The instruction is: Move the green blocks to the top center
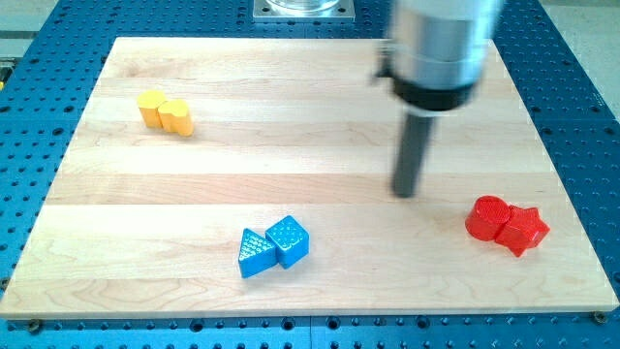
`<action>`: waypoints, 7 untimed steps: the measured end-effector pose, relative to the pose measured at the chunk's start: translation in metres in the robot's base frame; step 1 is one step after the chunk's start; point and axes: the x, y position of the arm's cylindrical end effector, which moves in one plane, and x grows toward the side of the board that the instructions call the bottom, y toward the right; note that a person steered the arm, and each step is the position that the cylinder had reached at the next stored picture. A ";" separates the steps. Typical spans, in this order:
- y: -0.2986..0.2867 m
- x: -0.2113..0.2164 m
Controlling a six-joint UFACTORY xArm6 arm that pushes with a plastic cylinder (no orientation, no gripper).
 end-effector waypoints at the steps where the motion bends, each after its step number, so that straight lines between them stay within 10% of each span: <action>1: 0.033 -0.088; 3: 0.096 -0.212; 7: 0.038 -0.261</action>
